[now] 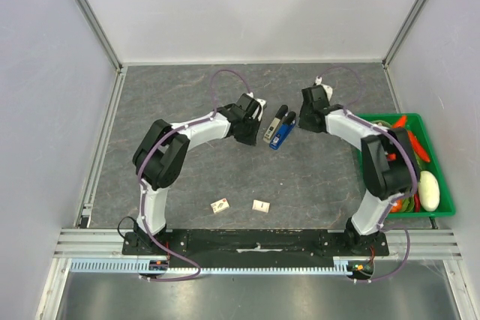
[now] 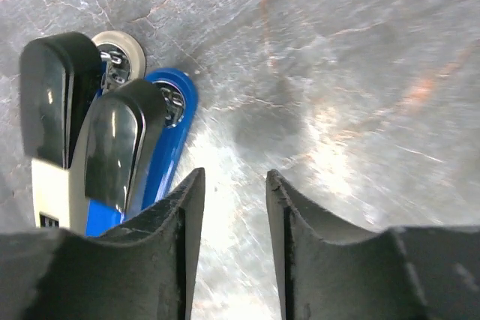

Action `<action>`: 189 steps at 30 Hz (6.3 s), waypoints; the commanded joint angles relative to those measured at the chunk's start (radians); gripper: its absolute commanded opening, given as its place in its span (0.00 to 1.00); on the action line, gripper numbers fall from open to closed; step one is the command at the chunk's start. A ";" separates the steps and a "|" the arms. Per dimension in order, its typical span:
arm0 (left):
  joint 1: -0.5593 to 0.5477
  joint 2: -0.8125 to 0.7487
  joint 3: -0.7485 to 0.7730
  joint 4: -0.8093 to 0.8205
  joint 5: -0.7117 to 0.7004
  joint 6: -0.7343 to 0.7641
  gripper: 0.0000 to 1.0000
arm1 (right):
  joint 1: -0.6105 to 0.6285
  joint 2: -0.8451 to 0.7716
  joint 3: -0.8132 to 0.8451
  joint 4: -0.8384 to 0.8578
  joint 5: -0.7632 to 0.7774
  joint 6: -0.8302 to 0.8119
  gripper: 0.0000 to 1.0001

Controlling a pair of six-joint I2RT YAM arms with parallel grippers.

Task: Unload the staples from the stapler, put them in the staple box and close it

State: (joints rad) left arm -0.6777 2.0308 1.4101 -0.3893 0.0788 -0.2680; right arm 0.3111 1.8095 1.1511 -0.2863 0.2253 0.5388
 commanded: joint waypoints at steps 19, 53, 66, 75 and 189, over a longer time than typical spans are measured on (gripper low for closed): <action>-0.002 0.203 0.549 -0.031 0.104 0.204 0.71 | -0.012 -0.547 -0.188 -0.080 -0.089 -0.088 0.66; -0.051 0.440 0.770 -0.010 -0.027 0.266 0.66 | 0.016 -0.587 -0.202 -0.080 -0.133 -0.099 0.68; -0.059 0.437 0.765 -0.008 -0.065 0.322 0.47 | 0.022 -0.584 -0.214 -0.071 -0.135 -0.094 0.66; -0.065 0.421 0.744 0.003 -0.109 0.381 0.02 | 0.023 -0.601 -0.214 -0.073 -0.139 -0.095 0.66; -0.011 -1.011 -0.304 0.495 0.529 -0.042 0.02 | 0.508 -0.918 -0.531 0.306 -0.952 -0.165 0.00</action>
State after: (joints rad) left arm -0.7391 1.0389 1.0107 -0.2760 0.7361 -0.2085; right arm 0.7906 0.8810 0.7059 0.0563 -0.6319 0.3046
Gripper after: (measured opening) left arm 0.393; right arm 0.089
